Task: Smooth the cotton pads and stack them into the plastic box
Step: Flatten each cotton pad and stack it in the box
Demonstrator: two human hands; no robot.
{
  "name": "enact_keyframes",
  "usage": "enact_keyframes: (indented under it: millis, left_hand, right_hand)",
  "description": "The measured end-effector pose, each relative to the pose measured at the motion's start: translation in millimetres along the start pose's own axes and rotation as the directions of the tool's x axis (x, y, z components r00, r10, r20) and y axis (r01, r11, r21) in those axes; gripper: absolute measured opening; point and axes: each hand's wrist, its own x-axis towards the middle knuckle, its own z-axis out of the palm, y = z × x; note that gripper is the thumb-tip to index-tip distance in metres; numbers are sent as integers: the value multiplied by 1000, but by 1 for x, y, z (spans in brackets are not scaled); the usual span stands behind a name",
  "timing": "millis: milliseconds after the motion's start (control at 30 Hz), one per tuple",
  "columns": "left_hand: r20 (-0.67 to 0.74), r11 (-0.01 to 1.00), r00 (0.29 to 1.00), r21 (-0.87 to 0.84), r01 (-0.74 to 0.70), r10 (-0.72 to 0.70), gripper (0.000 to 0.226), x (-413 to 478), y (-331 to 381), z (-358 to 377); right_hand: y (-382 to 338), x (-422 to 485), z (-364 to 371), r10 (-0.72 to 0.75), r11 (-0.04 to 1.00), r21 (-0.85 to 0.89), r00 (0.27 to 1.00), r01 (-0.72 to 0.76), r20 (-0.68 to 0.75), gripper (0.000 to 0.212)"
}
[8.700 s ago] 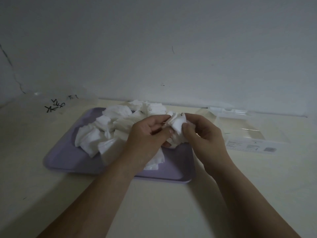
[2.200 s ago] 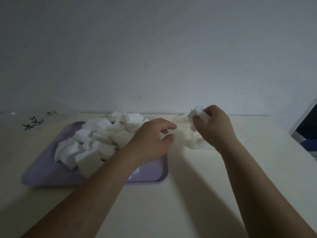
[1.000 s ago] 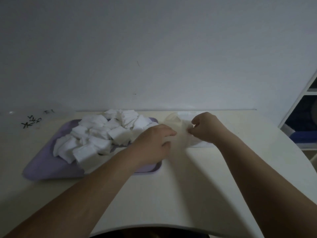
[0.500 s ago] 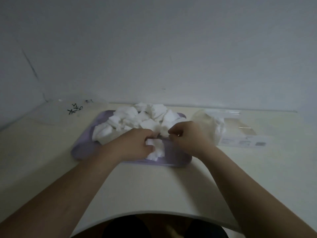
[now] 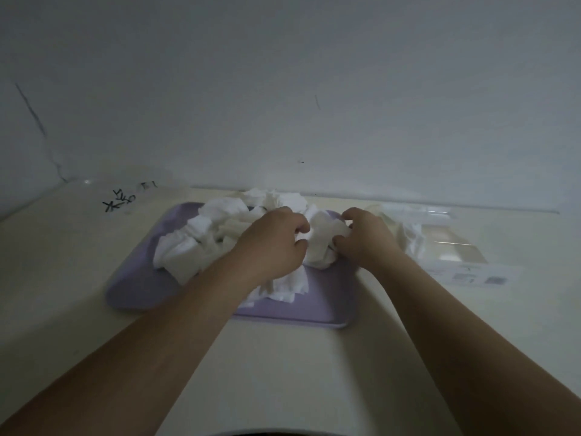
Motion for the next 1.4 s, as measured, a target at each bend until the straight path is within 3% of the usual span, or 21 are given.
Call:
enact_keyframes:
  millis: [100,233,367,467,533,667,800,900,1033,1167,1400]
  left_hand:
    - [86,999,996,1,32,-32,39,15,5,10]
    - [147,997,986,13,82,-83,40,26,5,16]
    - [83,986,993,-133,98,-88,51,24,-1,19]
    - [-40,972,996,-227,63,-74,17,18,0,15]
    - [-112,933,985,-352,82,-129,13,11,1,7]
    - [-159,740,939,-660,129,-306,4,-6,5,-11]
    - [-10,514,932,-837,190,-362,7,-12,8,-17]
    - [104,362,944,-906,220,-313,11,-14,10,-9]
    - [150,392,957,-888,241,-247,8,-19,9,7]
    - [78,491,965,-849,196,-250,7,-23,8,17]
    - [-16,535,955,-831,152,-297,4,-28,7,21]
  right_hand:
    - [-3,0,-2,9,999,41,999,-7,-32,47]
    - [3,-10,-8,34,944,331,996,-6,-80,27]
    - [11,-26,-12,124,636,757,988,-150,91,15]
    - [12,-34,-8,144,484,850,977,-207,156,12]
    - [14,-37,-5,131,430,881,979,-198,155,11]
    - [18,-41,3,117,447,886,990,-121,76,17]
    - [16,-39,5,110,435,897,993,-78,33,16]
    - [15,-40,3,51,471,882,999,-32,9,13]
    - [11,-47,0,1,478,879,1000,3,-3,12]
    - [6,-56,-1,-101,469,881,995,55,-9,9]
    - [4,-60,2,-180,454,890,983,45,42,21]
